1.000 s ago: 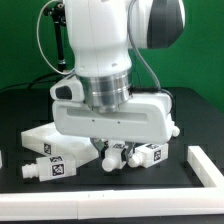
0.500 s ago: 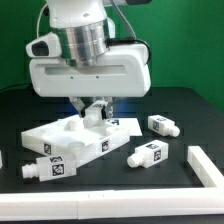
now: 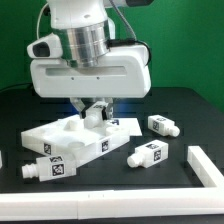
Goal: Assemble one leg
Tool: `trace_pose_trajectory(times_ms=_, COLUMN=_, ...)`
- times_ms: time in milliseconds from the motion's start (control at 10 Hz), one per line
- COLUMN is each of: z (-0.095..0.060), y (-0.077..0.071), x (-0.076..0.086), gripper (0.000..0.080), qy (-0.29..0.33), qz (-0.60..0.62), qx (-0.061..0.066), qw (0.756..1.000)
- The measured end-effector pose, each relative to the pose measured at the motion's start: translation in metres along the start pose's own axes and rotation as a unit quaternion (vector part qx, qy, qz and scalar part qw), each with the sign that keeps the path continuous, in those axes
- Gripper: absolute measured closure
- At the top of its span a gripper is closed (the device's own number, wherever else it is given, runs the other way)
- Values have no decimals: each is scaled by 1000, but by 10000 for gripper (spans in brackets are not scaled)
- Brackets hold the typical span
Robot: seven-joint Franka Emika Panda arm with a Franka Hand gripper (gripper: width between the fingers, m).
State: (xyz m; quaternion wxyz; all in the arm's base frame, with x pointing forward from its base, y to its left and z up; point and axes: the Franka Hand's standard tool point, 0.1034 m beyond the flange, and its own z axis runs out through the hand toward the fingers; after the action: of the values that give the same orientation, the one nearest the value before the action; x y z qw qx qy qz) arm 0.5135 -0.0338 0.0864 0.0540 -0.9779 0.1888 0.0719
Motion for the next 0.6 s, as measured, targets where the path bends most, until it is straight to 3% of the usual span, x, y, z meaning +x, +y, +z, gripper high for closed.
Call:
trace_pose_trajectory(times_ms=100, z=0, y=20, x=-3, gripper=514, qy=-5, qz=-30, qx=1, qw=1000)
trace_pose_trajectory(times_ms=300, z=6, y=87, x=-13, gripper=514, qy=-4, qz=-63, qx=-7, qw=998)
trace_pose_trajectory(times_ms=400, z=8, y=108, x=-14, gripper=514, qy=-2, qz=-50, qx=-13, qw=999)
trace_pose_trajectory(times_ms=600, z=6, y=112, x=-12, gripper=514, qy=0, qz=-48, qx=-13, qw=999)
